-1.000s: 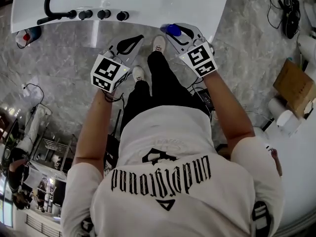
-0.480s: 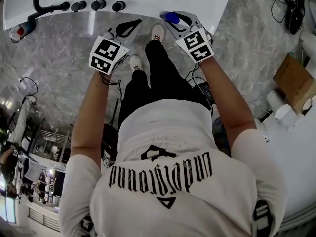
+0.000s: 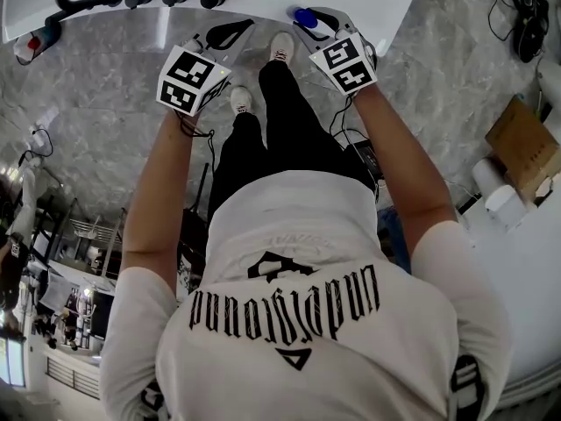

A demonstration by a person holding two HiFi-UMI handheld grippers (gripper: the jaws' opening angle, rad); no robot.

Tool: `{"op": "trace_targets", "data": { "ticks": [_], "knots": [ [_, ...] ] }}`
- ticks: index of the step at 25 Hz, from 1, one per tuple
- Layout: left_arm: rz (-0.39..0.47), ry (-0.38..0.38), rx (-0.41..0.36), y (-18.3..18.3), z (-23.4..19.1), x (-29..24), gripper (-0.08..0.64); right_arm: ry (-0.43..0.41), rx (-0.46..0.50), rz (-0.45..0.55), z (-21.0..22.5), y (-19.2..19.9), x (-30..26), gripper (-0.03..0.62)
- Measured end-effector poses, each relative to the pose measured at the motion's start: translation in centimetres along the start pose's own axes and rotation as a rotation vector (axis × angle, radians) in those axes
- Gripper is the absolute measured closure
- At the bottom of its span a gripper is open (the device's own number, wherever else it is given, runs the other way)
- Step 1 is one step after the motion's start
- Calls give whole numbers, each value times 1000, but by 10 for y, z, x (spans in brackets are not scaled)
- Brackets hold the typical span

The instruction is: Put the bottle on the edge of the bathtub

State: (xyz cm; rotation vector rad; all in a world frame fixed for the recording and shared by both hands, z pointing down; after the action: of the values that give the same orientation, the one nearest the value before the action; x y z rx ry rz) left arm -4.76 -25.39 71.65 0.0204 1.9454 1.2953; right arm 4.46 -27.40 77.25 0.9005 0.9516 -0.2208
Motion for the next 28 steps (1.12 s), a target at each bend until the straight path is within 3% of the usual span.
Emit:
{"op": "trace_targets", "data": {
  "ticks": [10,28],
  "knots": [
    [-2,-13,38,9,5,7,545,1,24,12,-5,1,-1,433],
    [17,22,19,17,36,21,545,49,-5,30,-16,8,11,420]
  ]
}}
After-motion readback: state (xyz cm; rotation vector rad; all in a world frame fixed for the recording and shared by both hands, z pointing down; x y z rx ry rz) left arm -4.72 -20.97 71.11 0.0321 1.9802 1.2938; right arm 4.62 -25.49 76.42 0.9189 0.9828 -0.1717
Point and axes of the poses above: the fingertips, and each gripper's own axes: x backward along the fingers, z to its right, y out of its underside, the point moved 1 cm from there along x, backward along the fingers, and after that the axes turned 13 degrees about -x, right-handed, at the moved point
